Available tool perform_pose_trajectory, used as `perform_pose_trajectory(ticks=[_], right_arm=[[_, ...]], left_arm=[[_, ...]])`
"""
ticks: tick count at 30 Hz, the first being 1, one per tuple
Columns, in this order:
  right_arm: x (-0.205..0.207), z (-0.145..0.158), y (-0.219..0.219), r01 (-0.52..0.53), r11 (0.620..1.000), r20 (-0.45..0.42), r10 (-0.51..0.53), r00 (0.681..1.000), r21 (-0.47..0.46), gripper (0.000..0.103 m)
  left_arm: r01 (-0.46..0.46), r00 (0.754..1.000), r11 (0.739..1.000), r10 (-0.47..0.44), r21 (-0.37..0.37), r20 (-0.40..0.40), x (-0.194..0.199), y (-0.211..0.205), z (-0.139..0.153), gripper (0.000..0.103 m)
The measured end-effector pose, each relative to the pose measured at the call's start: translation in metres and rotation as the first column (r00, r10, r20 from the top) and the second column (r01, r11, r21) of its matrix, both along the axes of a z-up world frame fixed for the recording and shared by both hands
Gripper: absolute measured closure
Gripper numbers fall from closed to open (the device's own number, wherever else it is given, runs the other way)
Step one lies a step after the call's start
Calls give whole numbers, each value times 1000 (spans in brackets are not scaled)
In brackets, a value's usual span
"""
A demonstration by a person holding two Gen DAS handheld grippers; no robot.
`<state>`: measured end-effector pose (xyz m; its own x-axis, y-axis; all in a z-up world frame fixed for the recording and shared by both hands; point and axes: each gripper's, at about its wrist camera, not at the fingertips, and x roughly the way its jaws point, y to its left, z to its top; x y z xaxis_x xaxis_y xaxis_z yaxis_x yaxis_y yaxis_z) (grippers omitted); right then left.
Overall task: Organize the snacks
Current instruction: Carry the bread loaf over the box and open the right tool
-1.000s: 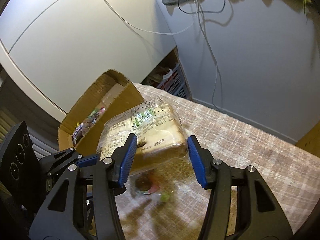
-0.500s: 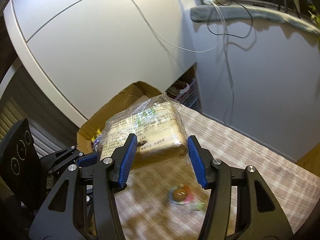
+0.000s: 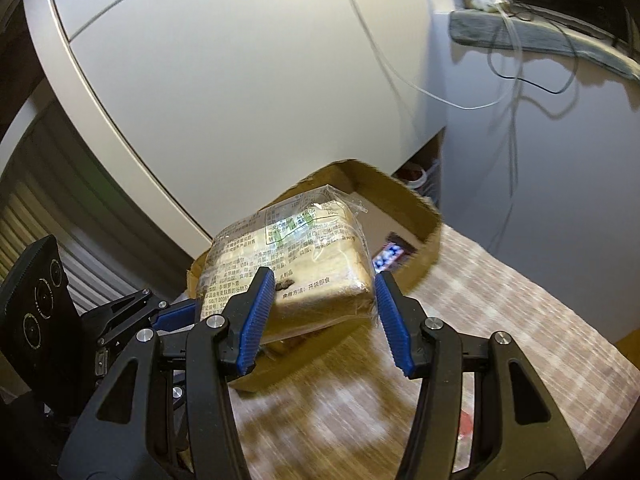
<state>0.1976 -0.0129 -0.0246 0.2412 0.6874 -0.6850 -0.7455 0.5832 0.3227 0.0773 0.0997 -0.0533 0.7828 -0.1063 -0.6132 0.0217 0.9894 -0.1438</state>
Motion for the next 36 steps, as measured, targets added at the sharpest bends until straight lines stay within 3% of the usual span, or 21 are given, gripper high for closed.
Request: perform_pose_trajectory(ticks=[17,34,36], right_arm=[[-3,-18,55,-51,998,-12,51,999,-37,48],[0,-27,53,-15,998,-4,14,1000,-67,48],[-1,-24,51,-12,998,4,12,1000,-65,37]], left_arm=[[-80,997,997,80,-14,-23,-8,40,-14,57],[-123,992,992,123,5,-18,-8,50,-13,59],[-125,992,992,125,11,-10,-11,51,-10,59]])
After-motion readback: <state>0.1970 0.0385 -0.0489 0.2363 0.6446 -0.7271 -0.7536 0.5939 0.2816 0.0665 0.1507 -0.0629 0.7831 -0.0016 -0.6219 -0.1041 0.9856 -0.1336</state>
